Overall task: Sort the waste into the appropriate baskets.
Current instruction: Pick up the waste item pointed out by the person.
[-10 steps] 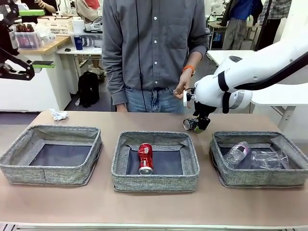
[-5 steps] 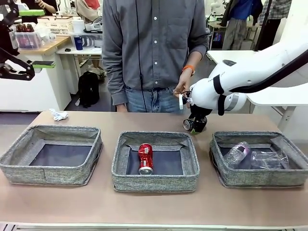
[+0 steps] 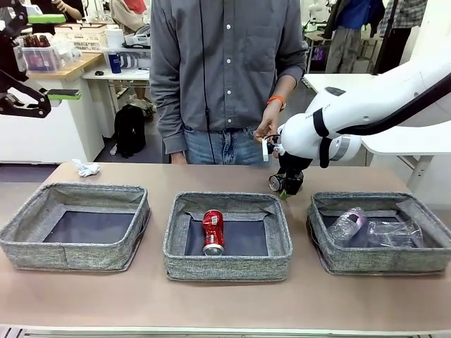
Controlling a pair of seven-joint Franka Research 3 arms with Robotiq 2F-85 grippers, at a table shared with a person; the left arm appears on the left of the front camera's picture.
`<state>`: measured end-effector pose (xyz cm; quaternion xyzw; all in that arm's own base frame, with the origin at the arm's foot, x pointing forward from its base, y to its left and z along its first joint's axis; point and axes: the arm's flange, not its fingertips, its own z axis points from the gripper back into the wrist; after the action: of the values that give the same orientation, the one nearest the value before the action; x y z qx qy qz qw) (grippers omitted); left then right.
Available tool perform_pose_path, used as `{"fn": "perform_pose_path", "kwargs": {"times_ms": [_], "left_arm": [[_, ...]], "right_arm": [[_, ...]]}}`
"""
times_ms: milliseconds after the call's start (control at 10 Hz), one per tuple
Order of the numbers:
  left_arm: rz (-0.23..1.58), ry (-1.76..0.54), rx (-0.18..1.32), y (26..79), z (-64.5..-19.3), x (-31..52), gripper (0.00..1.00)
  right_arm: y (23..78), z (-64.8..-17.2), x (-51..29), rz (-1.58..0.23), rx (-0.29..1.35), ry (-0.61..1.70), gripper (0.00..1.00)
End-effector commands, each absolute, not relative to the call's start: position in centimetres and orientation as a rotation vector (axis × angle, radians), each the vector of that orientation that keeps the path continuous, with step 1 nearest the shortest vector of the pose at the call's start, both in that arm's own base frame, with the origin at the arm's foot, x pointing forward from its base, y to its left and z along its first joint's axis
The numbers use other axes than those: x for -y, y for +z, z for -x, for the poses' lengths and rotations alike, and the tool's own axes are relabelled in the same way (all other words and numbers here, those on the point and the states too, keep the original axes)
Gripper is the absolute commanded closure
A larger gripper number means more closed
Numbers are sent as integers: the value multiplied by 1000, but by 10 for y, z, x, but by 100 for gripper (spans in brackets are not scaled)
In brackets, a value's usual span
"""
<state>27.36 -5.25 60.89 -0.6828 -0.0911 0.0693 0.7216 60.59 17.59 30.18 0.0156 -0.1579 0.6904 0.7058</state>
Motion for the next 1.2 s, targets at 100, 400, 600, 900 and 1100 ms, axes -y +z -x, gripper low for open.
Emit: {"fn": "perform_pose_path", "kwargs": {"times_ms": [100,400,600,900,1100], "left_arm": [[1529,154,199,613,-273,56,0],[1529,154,199,613,-273,56,0],[1529,154,199,613,-273,56,0],[1529,154,199,613,-273,56,0],[1529,154,199,613,-273,56,0]], "right_arm": [[308,-607,-173,-17,289,1541,41],[308,-607,-173,-28,282,1534,100],[308,-607,-172,-31,277,1532,100],[310,-607,-172,-35,266,1522,90],[335,-600,-169,-51,253,1438,100]]}}
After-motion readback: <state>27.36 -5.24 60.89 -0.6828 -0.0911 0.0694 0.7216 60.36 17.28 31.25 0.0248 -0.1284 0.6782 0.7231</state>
